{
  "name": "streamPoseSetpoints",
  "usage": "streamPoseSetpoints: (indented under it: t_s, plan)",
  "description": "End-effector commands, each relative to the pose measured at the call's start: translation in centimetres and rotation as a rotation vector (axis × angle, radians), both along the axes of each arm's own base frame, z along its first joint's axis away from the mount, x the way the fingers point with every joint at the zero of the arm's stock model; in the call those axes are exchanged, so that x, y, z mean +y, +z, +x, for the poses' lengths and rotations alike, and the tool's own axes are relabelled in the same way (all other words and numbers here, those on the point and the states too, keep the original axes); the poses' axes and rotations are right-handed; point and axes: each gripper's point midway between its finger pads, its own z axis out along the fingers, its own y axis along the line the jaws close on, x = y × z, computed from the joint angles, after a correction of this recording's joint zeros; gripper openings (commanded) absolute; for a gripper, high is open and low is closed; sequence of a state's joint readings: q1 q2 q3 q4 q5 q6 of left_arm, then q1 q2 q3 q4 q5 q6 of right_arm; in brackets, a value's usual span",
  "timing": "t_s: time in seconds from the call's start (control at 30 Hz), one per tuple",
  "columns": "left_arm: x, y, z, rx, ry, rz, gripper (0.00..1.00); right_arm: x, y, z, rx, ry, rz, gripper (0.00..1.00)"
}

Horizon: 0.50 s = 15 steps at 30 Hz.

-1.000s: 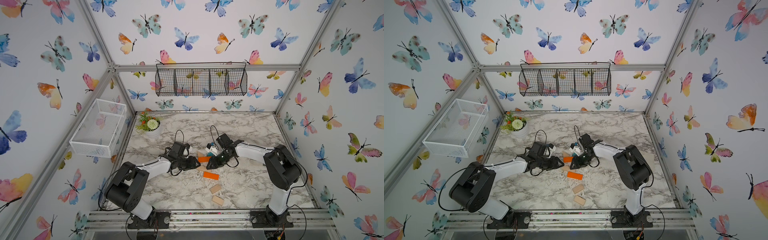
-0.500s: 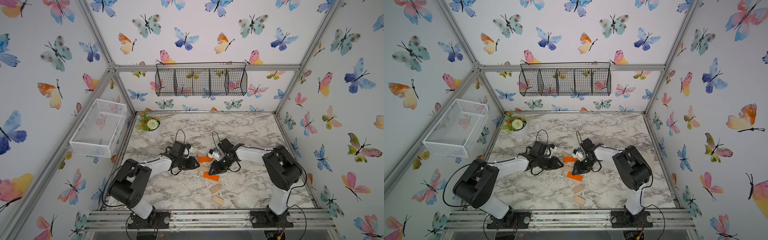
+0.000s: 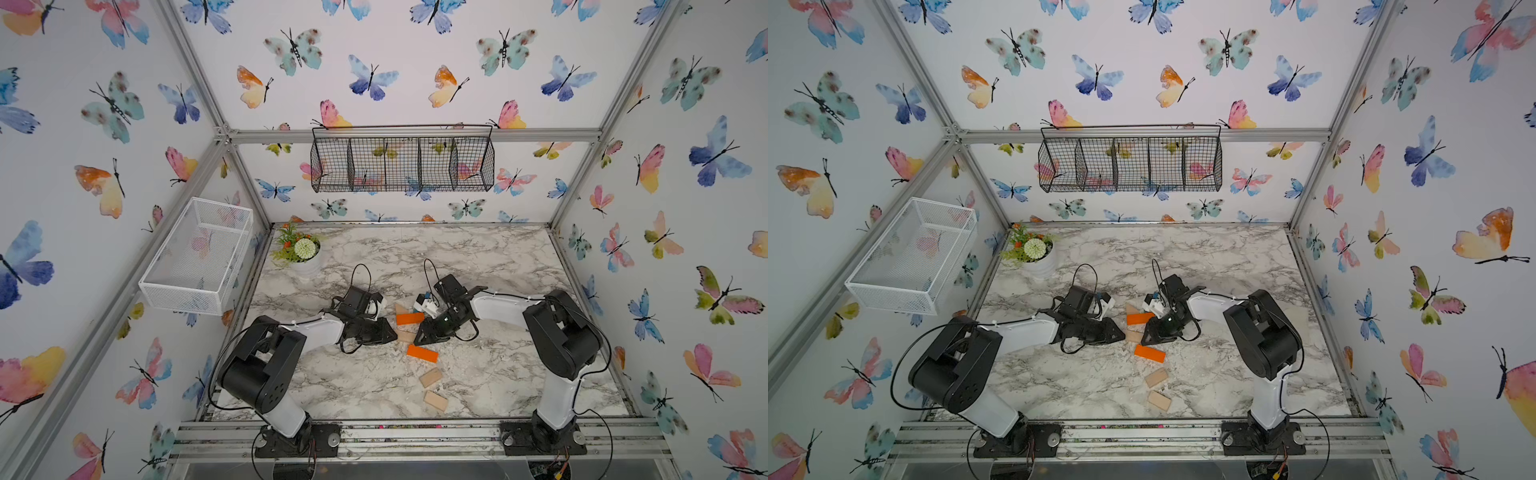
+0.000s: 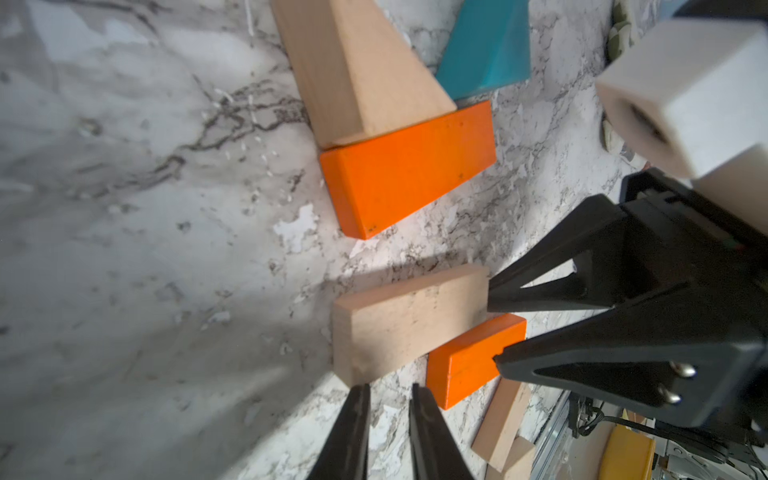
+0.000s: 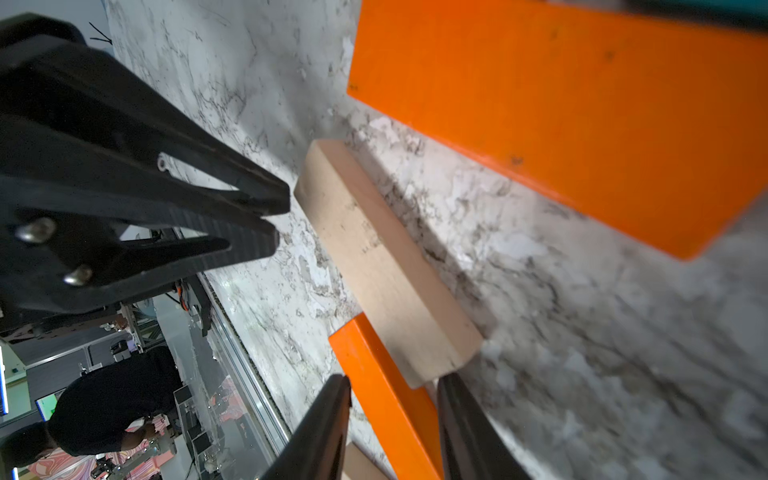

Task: Assemble a carrot with building blocks
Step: Assemble the building block at the center of the board.

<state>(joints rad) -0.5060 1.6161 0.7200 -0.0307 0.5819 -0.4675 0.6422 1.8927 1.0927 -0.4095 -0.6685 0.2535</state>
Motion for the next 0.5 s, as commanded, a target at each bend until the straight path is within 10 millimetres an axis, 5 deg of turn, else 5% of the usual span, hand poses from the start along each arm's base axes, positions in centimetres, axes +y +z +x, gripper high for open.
streamPoseSetpoints:
  t_s: [0.0, 0.37, 0.47]
  plan:
    - [-0.4, -0.2, 0.0, 0.012, -0.018, -0.020, 0.22, 0.5, -0.2, 0.9, -0.011, -0.008, -0.006, 0.40]
    - [-0.8, 0.2, 0.7, 0.001, -0.026, -0.013, 0.20, 0.5, -0.4, 1.5, -0.023, -0.010, -0.033, 0.38]
    - [-0.3, 0.8, 1.0, -0.024, -0.034, 0.025, 0.53, 0.5, -0.4, 1.6, -0.023, -0.010, -0.032, 0.38]
